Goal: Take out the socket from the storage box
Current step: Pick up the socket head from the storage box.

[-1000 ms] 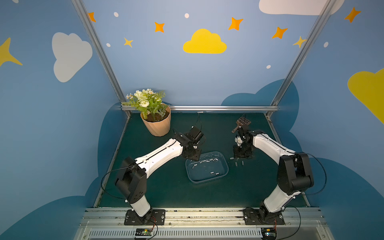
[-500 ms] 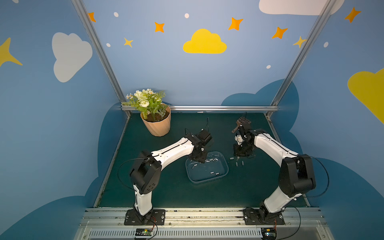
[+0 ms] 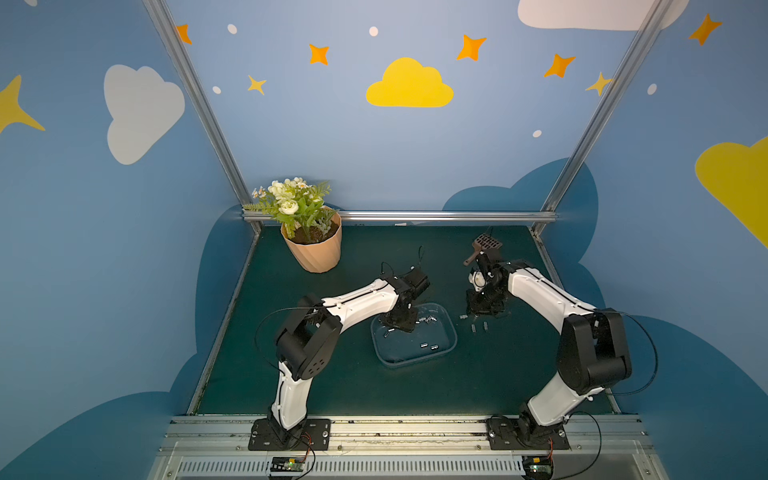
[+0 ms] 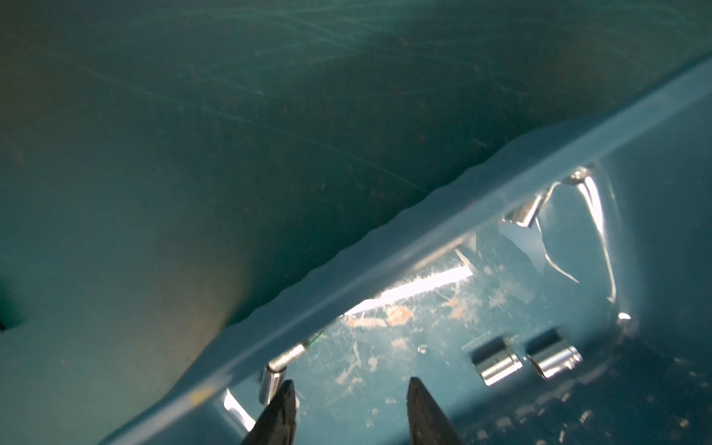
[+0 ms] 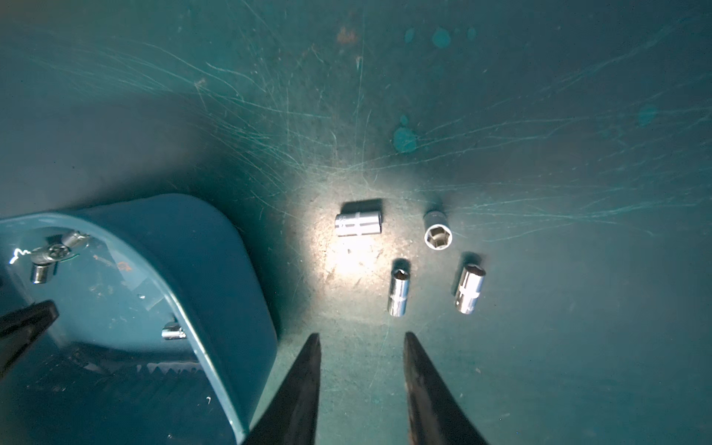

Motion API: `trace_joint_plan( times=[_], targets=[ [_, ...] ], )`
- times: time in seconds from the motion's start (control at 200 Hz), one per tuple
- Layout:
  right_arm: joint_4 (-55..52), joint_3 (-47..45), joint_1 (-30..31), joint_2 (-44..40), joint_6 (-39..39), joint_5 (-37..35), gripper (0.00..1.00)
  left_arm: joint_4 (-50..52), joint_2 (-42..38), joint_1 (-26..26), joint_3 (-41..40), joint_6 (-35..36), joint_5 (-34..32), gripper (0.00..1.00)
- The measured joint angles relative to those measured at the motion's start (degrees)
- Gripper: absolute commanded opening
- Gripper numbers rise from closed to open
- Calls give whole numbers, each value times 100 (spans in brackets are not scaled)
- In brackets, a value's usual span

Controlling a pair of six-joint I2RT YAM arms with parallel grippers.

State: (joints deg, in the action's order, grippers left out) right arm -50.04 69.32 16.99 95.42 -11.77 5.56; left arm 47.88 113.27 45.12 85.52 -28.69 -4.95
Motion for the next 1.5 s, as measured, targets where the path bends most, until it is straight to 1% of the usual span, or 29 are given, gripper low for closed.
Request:
trace_joint_plan(
  times=[0.29, 0.681, 0.921, 1.046, 1.181, 1.497],
  targets=[
    [11, -129, 9, -76, -35, 35, 36, -114, 474, 2, 262, 179, -179, 46],
    [11, -140, 90, -81, -140, 57, 36, -304, 741, -39, 363, 378, -225, 43],
    [9, -140, 160, -81, -149, 59, 36, -339, 758, -44, 363, 376, -256, 41],
    [9, -140, 173, -81, -149, 59, 36, -393, 734, -37, 326, 317, -308, 41],
    [9, -140, 195, -81, -149, 61, 36, -522, 595, -39, 125, 201, -435, 43],
    [11, -140, 234, -81, -146, 92, 36, -813, 588, -50, 81, -267, -520, 44]
  ],
)
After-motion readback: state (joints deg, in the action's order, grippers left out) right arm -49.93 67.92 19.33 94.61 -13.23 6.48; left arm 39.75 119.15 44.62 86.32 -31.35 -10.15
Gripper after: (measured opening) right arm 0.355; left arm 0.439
